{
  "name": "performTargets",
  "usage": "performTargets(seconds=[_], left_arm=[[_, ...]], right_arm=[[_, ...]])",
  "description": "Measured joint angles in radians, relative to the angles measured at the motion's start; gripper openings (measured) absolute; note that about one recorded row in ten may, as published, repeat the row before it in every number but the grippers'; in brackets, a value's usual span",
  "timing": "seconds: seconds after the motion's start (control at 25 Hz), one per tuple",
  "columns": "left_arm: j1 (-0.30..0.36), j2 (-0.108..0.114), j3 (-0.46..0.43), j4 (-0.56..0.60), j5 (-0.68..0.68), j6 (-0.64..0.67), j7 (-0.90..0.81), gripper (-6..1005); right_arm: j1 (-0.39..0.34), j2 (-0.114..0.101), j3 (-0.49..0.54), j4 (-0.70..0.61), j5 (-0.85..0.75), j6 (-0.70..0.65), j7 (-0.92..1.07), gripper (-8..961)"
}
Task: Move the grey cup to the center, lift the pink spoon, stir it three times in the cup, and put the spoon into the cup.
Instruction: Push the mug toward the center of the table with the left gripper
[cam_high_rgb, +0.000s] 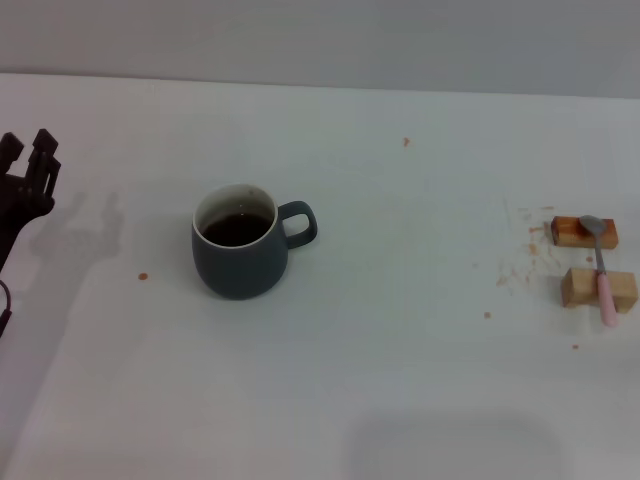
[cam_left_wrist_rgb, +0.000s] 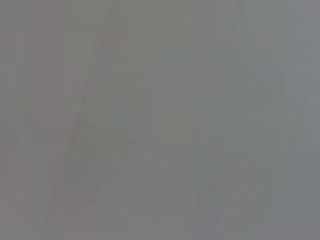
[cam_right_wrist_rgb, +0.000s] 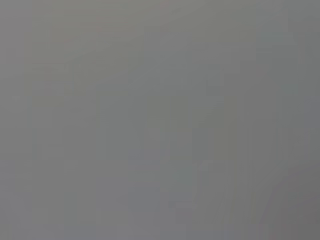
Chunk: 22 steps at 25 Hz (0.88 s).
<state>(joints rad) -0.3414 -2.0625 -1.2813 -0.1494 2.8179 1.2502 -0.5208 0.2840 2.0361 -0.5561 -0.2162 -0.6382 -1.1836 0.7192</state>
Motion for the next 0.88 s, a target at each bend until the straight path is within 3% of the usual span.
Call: performTargets(seconds=[0.04, 0.52, 0.68, 0.88], left_arm=[[-0.004, 0.0, 0.003, -0.002, 0.0, -0.004, 0.01, 543], [-0.028, 0.005, 0.03, -0.006, 0.001, -0.106, 0.016, 91], [-0.045, 0.005, 0.058, -0.003, 0.003, -0.128, 0.043, -3], [-0.07, 0.006, 0.087, -0.007, 0.01, -0.165, 0.076, -3]], right_arm=[[-0.008, -0.001, 0.01, 0.0, 0.0, 0.0, 0.002, 670], [-0.098, -0.012, 0.046, -0.063, -0.007, -0.011, 0.176, 670], [-0.118, -0.023, 0.041, -0.073, -0.032, -0.027, 0.285, 670], [-0.139, -0.034, 0.042, -0.079, -0.061, -0.082, 0.42, 670]])
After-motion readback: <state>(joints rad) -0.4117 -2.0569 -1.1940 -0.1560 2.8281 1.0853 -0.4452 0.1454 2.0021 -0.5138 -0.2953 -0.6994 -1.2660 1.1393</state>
